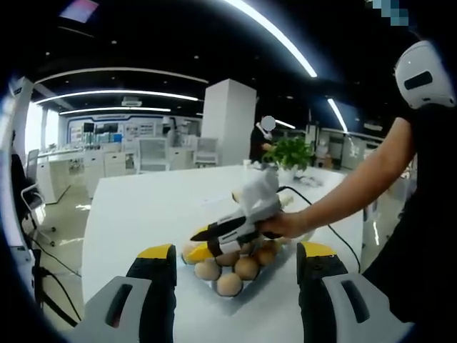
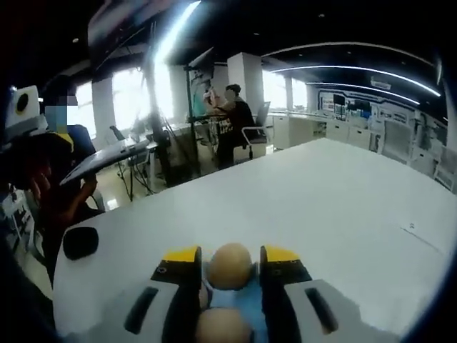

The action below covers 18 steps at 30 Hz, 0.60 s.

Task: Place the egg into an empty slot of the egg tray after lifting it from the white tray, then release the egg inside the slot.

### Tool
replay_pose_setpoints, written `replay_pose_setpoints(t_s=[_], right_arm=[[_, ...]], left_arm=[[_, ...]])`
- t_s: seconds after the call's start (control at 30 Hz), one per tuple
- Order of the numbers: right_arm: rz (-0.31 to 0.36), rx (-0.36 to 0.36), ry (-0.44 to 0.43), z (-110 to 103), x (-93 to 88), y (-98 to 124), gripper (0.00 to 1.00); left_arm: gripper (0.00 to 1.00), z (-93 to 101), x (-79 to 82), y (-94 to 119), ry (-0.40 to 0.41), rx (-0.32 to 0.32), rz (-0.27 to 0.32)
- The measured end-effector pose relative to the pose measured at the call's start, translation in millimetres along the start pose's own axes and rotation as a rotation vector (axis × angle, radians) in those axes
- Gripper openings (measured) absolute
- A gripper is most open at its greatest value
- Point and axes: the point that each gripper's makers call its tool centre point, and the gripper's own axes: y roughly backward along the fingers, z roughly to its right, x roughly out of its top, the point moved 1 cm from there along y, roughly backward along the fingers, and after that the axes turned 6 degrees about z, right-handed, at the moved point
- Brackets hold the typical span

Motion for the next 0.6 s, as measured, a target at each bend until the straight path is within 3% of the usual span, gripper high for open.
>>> replay_pose_setpoints(t_s=[0.3, 0.6], right_arm=[[0.079, -0.007, -0.033, 11.6, 18.7, 28.0, 0.31], [0.115, -0.028, -0.030, 23.1, 19.0, 61.2, 0.30]], left_arm=[[0.69, 5.5, -1.0, -5.4, -0.003, -0.014, -0.002], [0.69, 10.7, -0.4, -7.5, -0.005, -0.022, -0.001]])
